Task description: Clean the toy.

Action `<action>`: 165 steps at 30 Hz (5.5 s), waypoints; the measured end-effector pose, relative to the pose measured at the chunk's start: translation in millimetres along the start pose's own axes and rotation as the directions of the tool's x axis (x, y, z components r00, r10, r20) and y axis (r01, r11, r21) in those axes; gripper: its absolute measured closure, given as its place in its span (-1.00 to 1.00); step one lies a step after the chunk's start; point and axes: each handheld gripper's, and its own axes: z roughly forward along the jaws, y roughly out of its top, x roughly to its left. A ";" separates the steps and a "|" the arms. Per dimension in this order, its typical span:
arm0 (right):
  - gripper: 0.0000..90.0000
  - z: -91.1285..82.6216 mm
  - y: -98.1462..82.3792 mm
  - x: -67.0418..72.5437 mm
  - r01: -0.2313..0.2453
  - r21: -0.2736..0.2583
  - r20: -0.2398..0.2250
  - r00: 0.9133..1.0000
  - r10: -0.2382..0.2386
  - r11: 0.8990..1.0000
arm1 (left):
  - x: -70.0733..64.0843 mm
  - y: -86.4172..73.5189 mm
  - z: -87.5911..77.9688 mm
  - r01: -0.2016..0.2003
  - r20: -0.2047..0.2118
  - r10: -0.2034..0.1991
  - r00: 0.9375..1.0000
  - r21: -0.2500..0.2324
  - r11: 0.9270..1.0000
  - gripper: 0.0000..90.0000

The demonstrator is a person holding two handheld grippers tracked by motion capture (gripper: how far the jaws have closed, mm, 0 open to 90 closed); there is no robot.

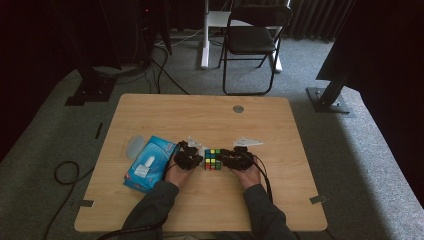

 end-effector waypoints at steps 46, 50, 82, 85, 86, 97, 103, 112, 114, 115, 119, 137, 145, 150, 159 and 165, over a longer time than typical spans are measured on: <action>0.40 -0.1 -2.2 2.6 -0.013 -0.017 0.017 1.000 0.014 1.000 | -5.4 -7.5 -16.3 0.014 0.051 -0.012 0.999 -0.055 0.998 0.98; 0.40 -0.1 -2.2 2.6 -0.014 -0.016 0.017 1.000 0.014 1.000 | -4.7 -14.1 -3.5 0.007 0.041 -0.006 0.999 -0.018 1.000 0.98; 0.40 -0.1 -2.8 2.4 -0.018 -0.019 0.015 1.000 0.018 1.000 | -11.5 -8.4 -39.6 0.004 0.114 0.009 0.993 -0.113 0.994 0.97; 0.40 -0.1 -2.9 2.2 -0.021 -0.020 0.014 1.000 0.021 1.000 | -11.3 -8.2 -37.2 0.009 0.115 0.004 0.993 -0.111 0.994 0.97; 0.40 -0.1 -2.9 2.2 -0.021 -0.020 0.014 1.000 0.021 1.000 | -11.2 -8.2 -37.1 0.008 0.115 0.005 0.993 -0.110 0.994 0.97; 0.40 -0.1 -3.3 2.3 -0.024 -0.023 0.015 1.000 0.024 0.999 | -7.0 -17.9 -17.9 0.014 0.105 -0.009 0.994 -0.056 0.998 0.97; 0.41 -0.1 -3.3 2.4 -0.027 -0.023 0.015 1.000 0.027 0.999 | -4.7 -23.3 -5.7 0.025 0.103 -0.022 0.994 -0.023 0.999 0.96; 0.52 0.2 -1.2 6.6 0.035 -0.003 -0.005 0.999 -0.035 0.999 | 3.2 -20.6 -10.8 0.052 0.068 -0.049 0.996 -0.036 0.998 0.96; 0.56 -0.9 -0.2 6.6 0.049 0.009 -0.019 0.999 -0.049 0.999 | 6.3 -19.8 -12.7 0.068 0.061 -0.065 0.996 -0.043 0.997 0.96; 0.57 -1.6 0.0 6.5 0.055 0.012 -0.023 0.998 -0.054 0.998 | 7.1 -19.4 -13.2 0.076 0.063 -0.073 0.995 -0.047 0.996 0.96; 0.60 -4.0 1.7 7.3 0.095 0.026 -0.029 0.995 -0.095 0.995 | 7.6 -17.6 -15.1 0.082 0.050 -0.079 0.996 -0.062 0.995 0.96; 0.42 -0.8 -3.4 14.2 0.133 0.130 0.093 0.985 -0.146 0.983 | 11.6 -8.1 -20.1 0.096 0.054 -0.091 0.994 -0.104 0.990 0.94; 0.26 -15.3 3.9 30.6 0.106 0.055 0.010 0.994 -0.107 0.993 | 13.4 -4.8 -20.9 0.095 0.056 -0.090 0.994 -0.108 0.990 0.93; 0.18 -12.6 0.7 43.4 0.119 0.086 -0.002 0.993 -0.119 0.989 | 15.2 1.5 -22.0 0.096 0.055 -0.090 0.994 -0.120 0.988 0.93; 0.00 -9.4 -5.6 44.6 0.126 0.131 -0.033 0.992 -0.123 0.983 | 17.3 11.3 -19.3 0.092 0.066 -0.084 0.994 -0.134 0.987 0.93; 0.10 -9.8 -7.0 41.5 0.135 0.144 -0.020 0.991 -0.133 0.980 | 13.0 9.1 -17.4 0.069 0.101 -0.058 0.993 -0.108 0.992 0.93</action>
